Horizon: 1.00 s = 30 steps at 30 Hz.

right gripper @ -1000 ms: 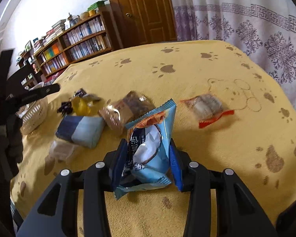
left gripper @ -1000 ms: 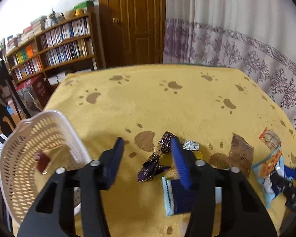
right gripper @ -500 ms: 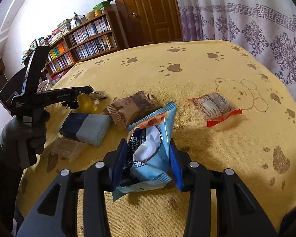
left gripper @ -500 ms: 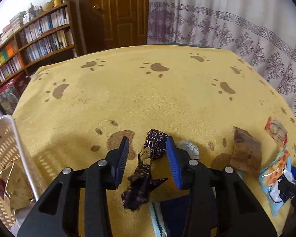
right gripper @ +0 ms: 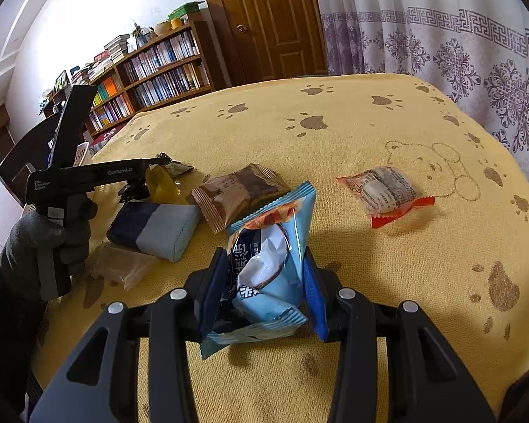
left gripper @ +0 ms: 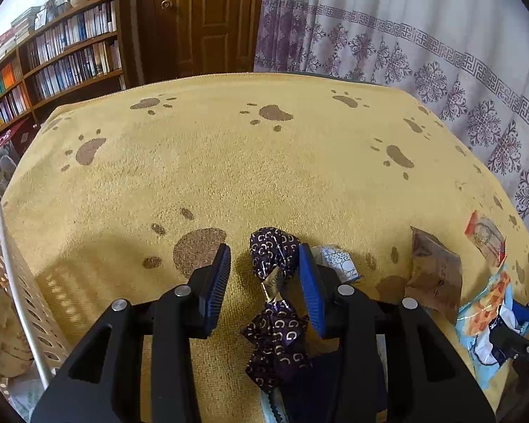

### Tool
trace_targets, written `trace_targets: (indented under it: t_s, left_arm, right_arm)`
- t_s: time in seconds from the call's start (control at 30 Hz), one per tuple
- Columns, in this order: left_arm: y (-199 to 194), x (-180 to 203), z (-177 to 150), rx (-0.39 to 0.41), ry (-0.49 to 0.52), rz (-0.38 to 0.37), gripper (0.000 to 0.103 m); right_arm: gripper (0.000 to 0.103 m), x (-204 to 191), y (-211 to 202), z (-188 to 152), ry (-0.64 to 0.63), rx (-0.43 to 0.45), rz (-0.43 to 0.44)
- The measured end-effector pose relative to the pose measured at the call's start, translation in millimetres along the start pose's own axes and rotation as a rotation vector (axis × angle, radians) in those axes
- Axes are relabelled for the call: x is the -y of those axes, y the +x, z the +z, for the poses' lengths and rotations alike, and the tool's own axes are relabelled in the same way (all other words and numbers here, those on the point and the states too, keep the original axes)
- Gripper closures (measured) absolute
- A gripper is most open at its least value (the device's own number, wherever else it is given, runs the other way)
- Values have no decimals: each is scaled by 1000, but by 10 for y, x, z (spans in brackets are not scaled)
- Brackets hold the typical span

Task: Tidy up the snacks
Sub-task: 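Grasp the dark wrapped candy with the left gripper and lift it, then carry the dark candy over the white basket and release it with the left gripper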

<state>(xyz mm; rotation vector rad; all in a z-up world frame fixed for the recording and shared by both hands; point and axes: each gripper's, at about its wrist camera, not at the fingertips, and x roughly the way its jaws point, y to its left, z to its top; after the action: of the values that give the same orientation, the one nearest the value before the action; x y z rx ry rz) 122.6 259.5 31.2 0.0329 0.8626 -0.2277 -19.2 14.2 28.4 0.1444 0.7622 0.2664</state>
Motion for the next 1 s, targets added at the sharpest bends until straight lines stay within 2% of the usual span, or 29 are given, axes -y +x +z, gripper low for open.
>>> trace_targets:
  t_s: [0.33, 0.47, 0.57, 0.63, 1.0]
  left_arm:
    - [48, 30, -35, -11, -4, 4, 63]
    - [69, 86, -57, -15, 23, 44, 66]
    - [63, 89, -60, -7, 25, 64, 77]
    - [41, 65, -66, 2, 11, 65, 77]
    - [-537, 10, -63, 168, -51, 60, 77]
  right_arm:
    - [60, -6, -5, 1, -3, 3, -2]
    - [60, -16, -16, 8, -9, 7, -5]
    - [60, -18, -14, 9, -9, 7, -4]
    - [60, -19, -15, 6, -11, 7, -4]
    - [60, -11, 0, 4, -11, 11, 0]
